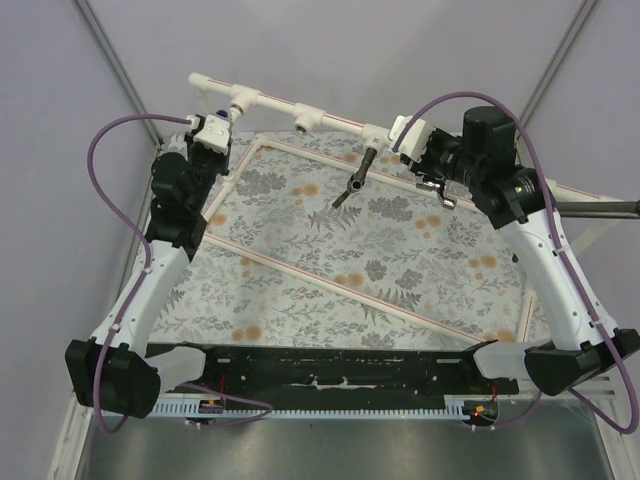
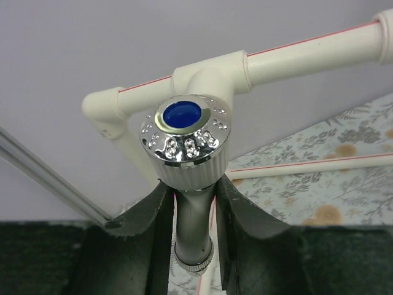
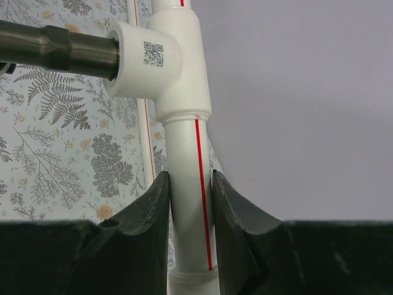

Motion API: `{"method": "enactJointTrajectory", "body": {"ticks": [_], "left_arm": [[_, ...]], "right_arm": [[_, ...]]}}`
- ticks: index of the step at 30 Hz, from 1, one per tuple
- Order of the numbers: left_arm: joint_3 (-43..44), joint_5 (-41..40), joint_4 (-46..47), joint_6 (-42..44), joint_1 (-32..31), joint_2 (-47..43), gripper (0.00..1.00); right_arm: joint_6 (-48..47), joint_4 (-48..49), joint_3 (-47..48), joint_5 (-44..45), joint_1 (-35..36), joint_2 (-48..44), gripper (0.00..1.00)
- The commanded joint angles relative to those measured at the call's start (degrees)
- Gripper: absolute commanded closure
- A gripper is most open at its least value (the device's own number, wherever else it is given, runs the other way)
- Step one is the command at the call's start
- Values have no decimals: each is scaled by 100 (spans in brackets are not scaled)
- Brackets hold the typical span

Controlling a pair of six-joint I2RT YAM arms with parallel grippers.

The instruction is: Install the water faucets

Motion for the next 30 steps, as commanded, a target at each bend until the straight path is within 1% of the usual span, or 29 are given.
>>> {"method": "enactJointTrajectory", "body": {"ticks": [1,4,7,11,13,14,17,22,25,26,30], "left_arm": [[-11,678,-467,1570,-343,-356,61],[50,748,-485,1325,-343,-576,40],[59,679,-415,852,-343,-839,24],[217,301,-450,-369,-334,-1147,9],[427,178,-721,-1151,-325,-1218,9],[559,99,-896,-1842,-325,-1227,9],[920,-33,-1389,-3154,-325,-1244,8],[1131,-1183,-2329,-5570,-255,-1376,11],[1219,-1509,-2952,-6626,-71,-1411,12],[1237,-1510,-3094,-7013,25,-1411,13],[1140,-923,-3095,-8192,324,-1368,14]], "right_arm": [[244,-799,-235,9,91,292,100],[252,-808,-244,0,83,335,100],[253,-773,-261,-26,91,344,100],[270,-773,-270,-17,83,353,100],[288,-747,-279,-26,83,353,100],[279,-747,-270,-44,91,371,100],[288,-738,-270,-35,91,379,100],[288,-712,-305,-9,91,344,100],[288,-694,-314,-17,83,336,100],[288,-685,-323,-26,83,318,100],[288,-641,-367,-9,91,265,100]]}}
